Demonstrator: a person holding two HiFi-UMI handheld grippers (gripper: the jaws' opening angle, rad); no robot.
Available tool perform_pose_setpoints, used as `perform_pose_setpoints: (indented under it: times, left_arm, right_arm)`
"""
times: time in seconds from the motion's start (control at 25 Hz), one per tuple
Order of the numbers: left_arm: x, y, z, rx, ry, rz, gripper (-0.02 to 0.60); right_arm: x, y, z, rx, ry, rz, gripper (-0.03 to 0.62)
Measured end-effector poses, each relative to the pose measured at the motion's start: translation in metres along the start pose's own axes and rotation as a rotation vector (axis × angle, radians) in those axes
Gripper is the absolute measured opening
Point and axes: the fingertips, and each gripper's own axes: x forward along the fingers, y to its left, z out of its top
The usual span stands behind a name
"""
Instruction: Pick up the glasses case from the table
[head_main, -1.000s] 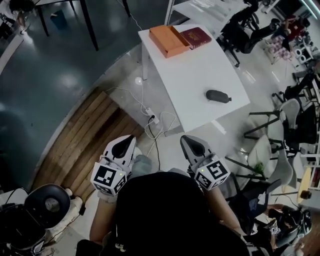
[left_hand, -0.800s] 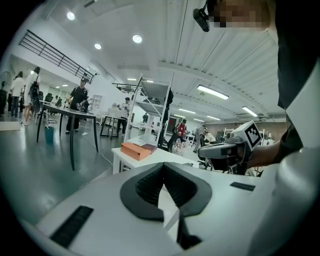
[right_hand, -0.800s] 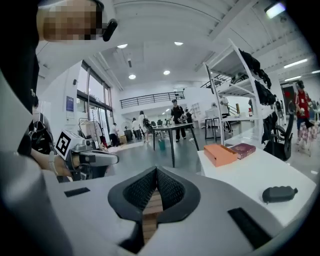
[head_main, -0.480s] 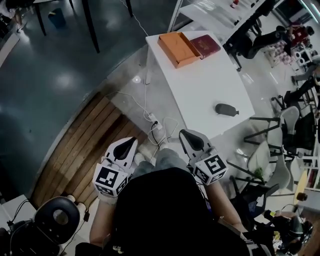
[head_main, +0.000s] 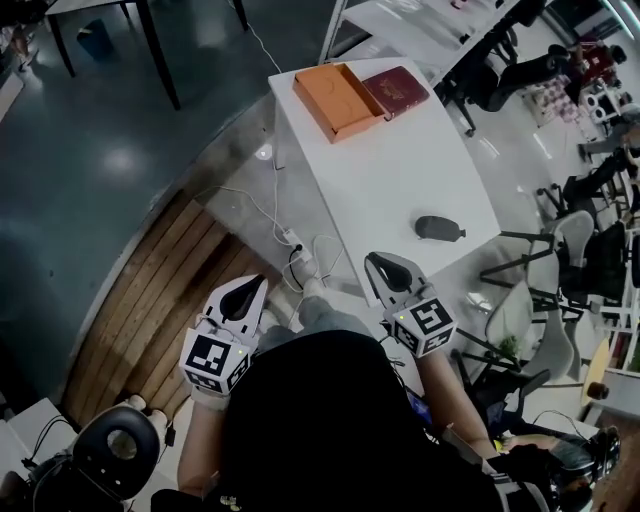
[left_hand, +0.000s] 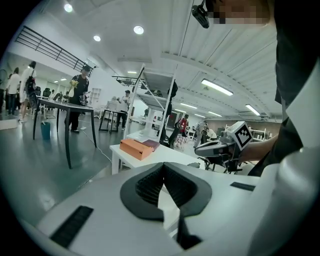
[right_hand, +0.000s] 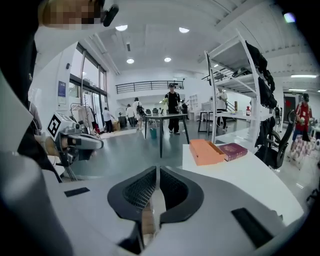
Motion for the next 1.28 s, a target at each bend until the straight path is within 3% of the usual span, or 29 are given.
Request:
perform_pose_setpoints:
  times: [0.4, 0.84, 1.08, 1.28]
  left_arm:
    - [0.062, -0.005, 0.006, 0.015, 0.065, -0.012, 0.018]
    - [0.102, -0.003, 0.003, -0.029, 0.133, 0.024, 0.018]
    - [0.112, -0.003, -0.004, -0.033, 0.173, 0.055, 0.018]
    - [0.112, -0.006, -0.009, -0.05, 0.191, 0.09, 0.018]
  right_arm:
    - [0.003, -0.125, -0.067, -0.01, 0.188, -0.046, 0.113]
    - [0.006, -0.229, -0.157, -0.112, 0.491, -0.068, 0.341]
    - [0.004, -0.274, -0.184, -0.191, 0.592, -0.069, 0.379]
    - [0.006, -0.294, -0.203, -0.253, 0.685, -0.02, 0.397]
